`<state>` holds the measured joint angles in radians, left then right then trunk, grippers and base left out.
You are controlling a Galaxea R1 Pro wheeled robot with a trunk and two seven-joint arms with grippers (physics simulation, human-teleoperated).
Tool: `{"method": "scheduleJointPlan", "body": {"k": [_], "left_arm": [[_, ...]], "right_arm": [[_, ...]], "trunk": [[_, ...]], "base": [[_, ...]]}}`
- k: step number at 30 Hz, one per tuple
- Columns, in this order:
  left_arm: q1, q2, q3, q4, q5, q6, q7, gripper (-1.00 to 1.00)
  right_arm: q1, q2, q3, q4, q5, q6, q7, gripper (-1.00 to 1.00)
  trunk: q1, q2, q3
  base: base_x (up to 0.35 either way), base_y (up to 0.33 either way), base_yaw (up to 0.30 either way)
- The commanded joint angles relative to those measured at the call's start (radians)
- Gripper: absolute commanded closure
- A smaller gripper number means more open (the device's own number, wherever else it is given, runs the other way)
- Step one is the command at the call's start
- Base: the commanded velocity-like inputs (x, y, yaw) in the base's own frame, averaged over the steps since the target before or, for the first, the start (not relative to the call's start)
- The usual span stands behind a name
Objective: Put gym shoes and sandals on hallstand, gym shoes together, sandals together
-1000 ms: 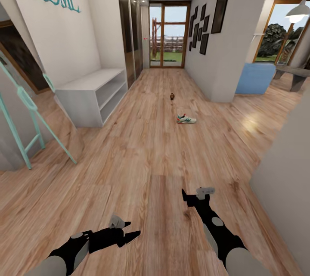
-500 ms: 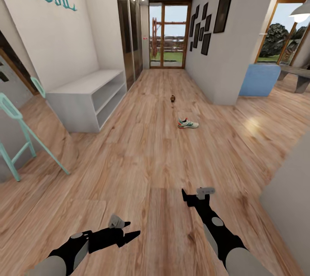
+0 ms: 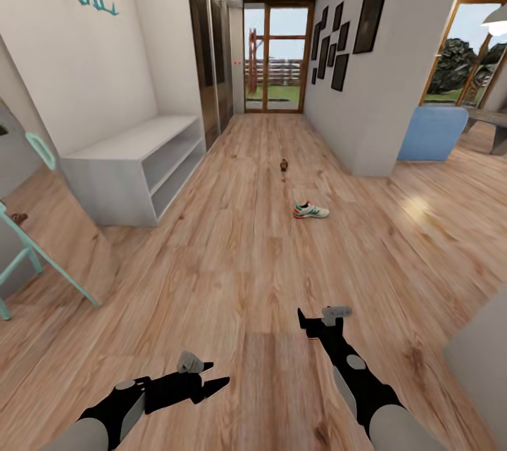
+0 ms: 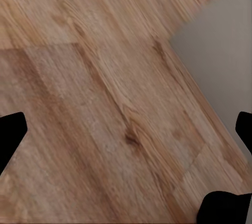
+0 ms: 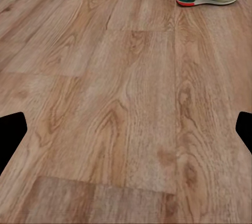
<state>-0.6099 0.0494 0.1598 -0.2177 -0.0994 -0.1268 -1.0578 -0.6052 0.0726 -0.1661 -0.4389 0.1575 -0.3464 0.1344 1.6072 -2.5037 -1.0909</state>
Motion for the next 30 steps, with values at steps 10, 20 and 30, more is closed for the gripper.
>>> {"method": "scheduleJointPlan", "body": {"k": [10, 20, 30], "left_arm": [[-0.001, 0.0, 0.007, 0.0, -0.01, -0.01, -0.002, -1.0], [-0.001, -0.001, 0.005, 0.001, -0.011, -0.01, 0.01, -1.0], [-0.001, -0.002, 0.004, 0.001, -0.011, -0.01, 0.037, -1.0]], "right_arm": [[0.0, 0.001, -0.009, 0.0, 0.009, -0.003, 0.005, -1.0], [-0.001, 0.001, -0.009, 0.001, 0.009, -0.003, 0.005, -1.0], [-0.001, 0.001, -0.009, 0.0, 0.01, -0.003, 0.007, -1.0]], "trunk": [[0.0, 0.0, -0.001], [0.0, 0.0, -0.001], [0.0, 0.0, -0.001]], "base": [[0.345, 0.0, 0.0], [0.345, 0.0, 0.0], [0.345, 0.0, 0.0]]}}
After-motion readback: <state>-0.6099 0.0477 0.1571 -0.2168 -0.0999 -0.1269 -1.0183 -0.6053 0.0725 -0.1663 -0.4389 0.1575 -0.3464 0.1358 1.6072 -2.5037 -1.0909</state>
